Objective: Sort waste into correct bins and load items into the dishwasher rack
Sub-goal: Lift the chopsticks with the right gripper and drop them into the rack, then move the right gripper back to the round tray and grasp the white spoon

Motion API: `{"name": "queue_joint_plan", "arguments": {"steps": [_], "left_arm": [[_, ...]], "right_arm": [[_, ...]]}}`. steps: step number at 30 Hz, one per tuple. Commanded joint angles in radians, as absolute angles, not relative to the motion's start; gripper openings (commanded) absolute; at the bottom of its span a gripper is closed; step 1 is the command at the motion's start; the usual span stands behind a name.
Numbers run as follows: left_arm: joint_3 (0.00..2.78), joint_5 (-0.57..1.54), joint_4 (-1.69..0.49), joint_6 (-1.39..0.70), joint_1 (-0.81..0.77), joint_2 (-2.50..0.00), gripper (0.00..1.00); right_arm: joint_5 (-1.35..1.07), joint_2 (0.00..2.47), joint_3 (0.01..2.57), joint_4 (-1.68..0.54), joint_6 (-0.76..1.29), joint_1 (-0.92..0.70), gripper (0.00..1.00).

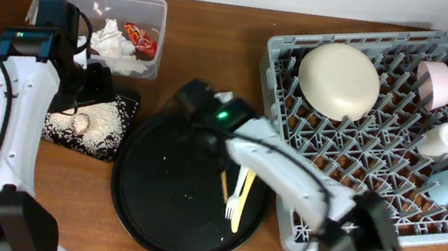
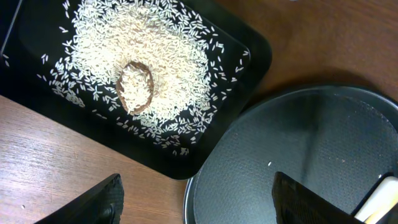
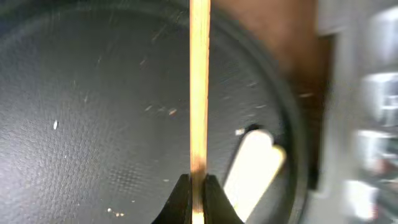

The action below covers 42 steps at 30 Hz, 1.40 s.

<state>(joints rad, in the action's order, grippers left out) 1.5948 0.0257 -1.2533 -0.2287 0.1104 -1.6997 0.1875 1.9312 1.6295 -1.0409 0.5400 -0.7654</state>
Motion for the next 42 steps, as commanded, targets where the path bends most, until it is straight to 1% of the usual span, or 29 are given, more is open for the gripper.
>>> {"name": "queue_joint_plan", "arguments": {"steps": [1, 3, 5, 8, 10, 11, 13, 20, 21, 23, 24, 25, 26, 28, 29, 30, 31, 34, 37, 38, 39, 41, 42], "left_arm": [[1.605, 0.029, -1.258, -0.231, 0.109, -1.682, 0.76], [1.605, 0.029, -1.258, -0.231, 0.109, -1.682, 0.76], [1.605, 0.029, -1.258, -0.231, 0.109, -1.682, 0.76], [1.605, 0.029, -1.258, -0.231, 0.109, -1.682, 0.76], [1.605, 0.029, -1.258, -0.231, 0.109, -1.682, 0.76], [1.605, 0.029, -1.258, -0.231, 0.109, -1.682, 0.76], [1.605, 0.029, -1.261, -0.231, 0.109, -1.682, 0.76], [1.605, 0.029, -1.262, -0.231, 0.109, -1.682, 0.76], [1.605, 0.029, -1.262, -0.231, 0.109, -1.682, 0.76], [1.605, 0.029, -1.262, -0.231, 0.109, -1.682, 0.76], [1.605, 0.029, -1.263, -0.231, 0.109, -1.682, 0.76], [1.605, 0.029, -1.263, -0.231, 0.109, -1.682, 0.76], [1.605, 0.029, -1.263, -0.231, 0.109, -1.682, 0.76], [1.605, 0.029, -1.266, -0.231, 0.109, -1.682, 0.76], [1.605, 0.029, -1.266, -0.231, 0.109, -1.682, 0.76], [1.605, 0.029, -1.266, -0.231, 0.109, -1.682, 0.76], [1.605, 0.029, -1.266, -0.231, 0.109, -1.682, 0.76], [1.605, 0.029, -1.266, -0.231, 0.109, -1.682, 0.76], [1.605, 0.029, -1.266, -0.231, 0.109, -1.682, 0.76], [1.605, 0.029, -1.268, -0.231, 0.109, -1.682, 0.76], [1.605, 0.029, -1.273, -0.231, 0.109, -1.682, 0.76], [1.605, 0.029, -1.275, -0.231, 0.109, -1.682, 0.76], [1.605, 0.029, -1.274, -0.231, 0.109, -1.682, 0.76]], "right_arm": [[0.214, 1.788, 1.655, -1.079, 0.444, -0.638, 0.05], [0.213, 1.735, 1.655, -1.123, 0.364, -0.567, 0.04], [0.215, 1.725, 1.645, -1.213, 0.318, -0.447, 0.04], [0.213, 1.729, 1.595, -1.208, 0.280, -0.374, 0.04], [0.188, 1.731, 1.497, -1.145, 0.176, -0.364, 0.04], [0.136, 1.731, 1.460, -1.098, 0.120, -0.364, 0.04], [0.117, 1.731, 1.417, -1.029, 0.077, -0.364, 0.04], [0.101, 1.781, 1.401, -0.987, 0.049, -0.364, 0.05], [0.101, 1.781, 1.401, -0.985, 0.049, -0.364, 0.16], [0.101, 1.781, 1.401, -0.977, 0.049, -0.364, 0.30], [0.101, 1.781, 1.401, -0.974, 0.049, -0.364, 0.35], [0.101, 1.781, 1.401, -0.970, 0.049, -0.364, 0.36], [0.099, 1.779, 1.406, -0.973, 0.053, -0.364, 0.39], [0.050, 1.758, 1.483, -1.029, 0.065, -0.366, 0.43], [0.028, 1.742, 1.533, -1.059, 0.112, -0.366, 0.45], [-0.048, 1.719, 1.592, -1.089, 0.184, -0.371, 0.47], [-0.085, 1.710, 1.603, -1.093, 0.214, -0.381, 0.49], [-0.101, 1.728, 1.544, -1.137, 0.377, -0.502, 0.55], [-0.101, 1.786, 1.429, -1.072, 0.432, -0.592, 0.55], [-0.084, 1.811, 1.380, -1.030, 0.493, -0.613, 0.54], [-0.047, 1.844, 1.333, -1.003, 0.598, -0.625, 0.54], [-0.053, 1.872, 1.259, -0.936, 0.680, -0.625, 0.54], [-0.089, 1.875, 1.220, -0.885, 0.690, -0.625, 0.53]]}}
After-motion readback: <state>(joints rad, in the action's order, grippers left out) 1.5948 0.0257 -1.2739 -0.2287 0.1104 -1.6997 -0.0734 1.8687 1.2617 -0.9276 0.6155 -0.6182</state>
